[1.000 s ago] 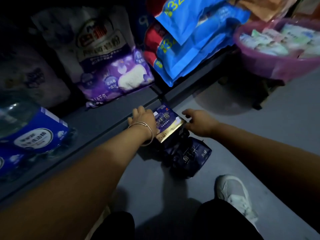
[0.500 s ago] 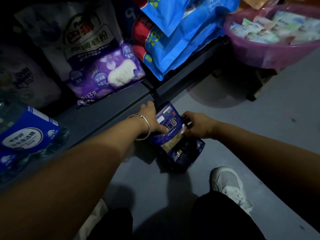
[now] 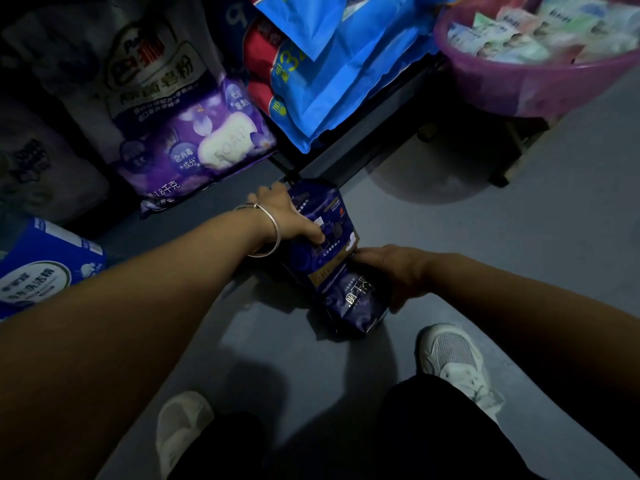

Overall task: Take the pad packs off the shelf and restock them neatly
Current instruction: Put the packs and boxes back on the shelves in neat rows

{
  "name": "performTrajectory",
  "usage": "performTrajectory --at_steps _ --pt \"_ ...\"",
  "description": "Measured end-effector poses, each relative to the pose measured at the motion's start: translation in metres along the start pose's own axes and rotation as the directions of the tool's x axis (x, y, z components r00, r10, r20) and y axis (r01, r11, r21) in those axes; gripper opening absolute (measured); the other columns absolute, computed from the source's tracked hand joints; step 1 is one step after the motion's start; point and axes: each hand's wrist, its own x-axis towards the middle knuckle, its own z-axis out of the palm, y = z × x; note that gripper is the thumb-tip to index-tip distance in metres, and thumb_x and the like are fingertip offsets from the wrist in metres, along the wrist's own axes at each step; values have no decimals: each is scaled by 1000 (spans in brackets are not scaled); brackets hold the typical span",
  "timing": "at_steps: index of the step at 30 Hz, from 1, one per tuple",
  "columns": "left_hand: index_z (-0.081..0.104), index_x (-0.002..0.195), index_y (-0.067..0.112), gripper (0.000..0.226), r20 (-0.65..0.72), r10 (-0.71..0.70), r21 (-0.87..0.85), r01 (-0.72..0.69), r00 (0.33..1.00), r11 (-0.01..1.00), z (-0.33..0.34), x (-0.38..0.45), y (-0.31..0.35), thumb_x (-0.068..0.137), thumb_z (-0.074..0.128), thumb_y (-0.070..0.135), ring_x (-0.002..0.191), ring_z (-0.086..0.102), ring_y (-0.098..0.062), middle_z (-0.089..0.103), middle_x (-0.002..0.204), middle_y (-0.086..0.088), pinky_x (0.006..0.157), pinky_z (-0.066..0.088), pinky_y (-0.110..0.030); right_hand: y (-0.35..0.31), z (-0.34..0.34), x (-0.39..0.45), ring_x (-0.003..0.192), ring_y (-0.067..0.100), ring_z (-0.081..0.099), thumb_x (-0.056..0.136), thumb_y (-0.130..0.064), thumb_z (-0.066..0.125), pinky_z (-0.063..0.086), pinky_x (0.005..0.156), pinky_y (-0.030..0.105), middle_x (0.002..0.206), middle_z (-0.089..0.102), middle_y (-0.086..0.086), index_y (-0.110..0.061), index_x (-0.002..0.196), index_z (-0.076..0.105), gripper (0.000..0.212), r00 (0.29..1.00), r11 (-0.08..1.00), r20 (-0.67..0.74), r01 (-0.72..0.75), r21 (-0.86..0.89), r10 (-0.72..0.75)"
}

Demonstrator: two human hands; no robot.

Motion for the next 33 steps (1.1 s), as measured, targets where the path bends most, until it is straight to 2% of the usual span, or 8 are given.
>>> performTrajectory --at_steps 2,5,9,19,23,26,31,33 --pt "32 136 12 103 -54 27 47 -24 998 999 2 -3 1 54 83 47 125 33 -32 36 133 -14 104 36 -40 -3 5 3 136 27 27 67 -24 82 33 110 37 155 10 5 -25 150 10 110 1000 975 -4 22 -222 -24" --pt "28 138 13 102 -68 53 144 -42 996 989 11 -9 4 57 81 46 127 29 -32 32 134 -12 104 34 -43 -6 11 6 131 28 29 75 -22 75 36 106 38 149 15 11 -19 149 13 97 992 898 -92 38 -438 -87" --pt "29 138 15 100 -78 68 134 -57 995 989 25 -12 6 58 81 47 130 28 -31 32 136 -11 104 31 -43 -7 17 8 125 27 34 80 -22 69 40 102 36 146 22 12 -15 145 22 81 981 902 -161 25 -432 -104" --pt "29 139 14 102 -74 59 97 -51 996 994 30 -9 2 58 80 51 130 27 -31 31 137 -12 105 31 -43 -4 25 4 123 28 35 67 -45 77 33 100 42 140 28 10 -15 145 19 102 992 894 -128 -43 -445 -16" --pt "30 140 13 103 -29 42 20 -41 999 999 20 -9 -1 58 82 46 129 30 -32 32 137 -12 107 34 -45 -6 24 4 124 26 36 67 -36 79 34 106 36 137 36 9 -13 139 29 90 995 988 -101 -9 -154 -7" --pt "30 141 13 104 8 44 -55 -44 999 998 0 -17 -2 57 85 42 130 33 -31 33 138 -11 108 35 -42 -10 7 -4 117 25 42 65 -26 81 39 93 28 127 40 9 -13 135 37 83 997 999 -73 -26 46 30" --pt "57 114 20 100 20 85 -224 -79 996 971 -58 -41 3 24 84 55 107 59 -23 58 118 -4 93 52 -39 -27 -55 -39 105 21 52 68 -13 75 49 85 31 116 51 4 -15 124 52 60 996 927 -49 -47 372 70" --pt "58 111 18 91 2 95 -242 -91 995 966 -87 -54 5 31 88 52 103 59 -21 57 116 -2 92 52 -37 -41 -83 -55 102 19 59 69 -8 75 52 85 31 113 60 3 -17 120 56 55 997 870 -72 3 493 38"
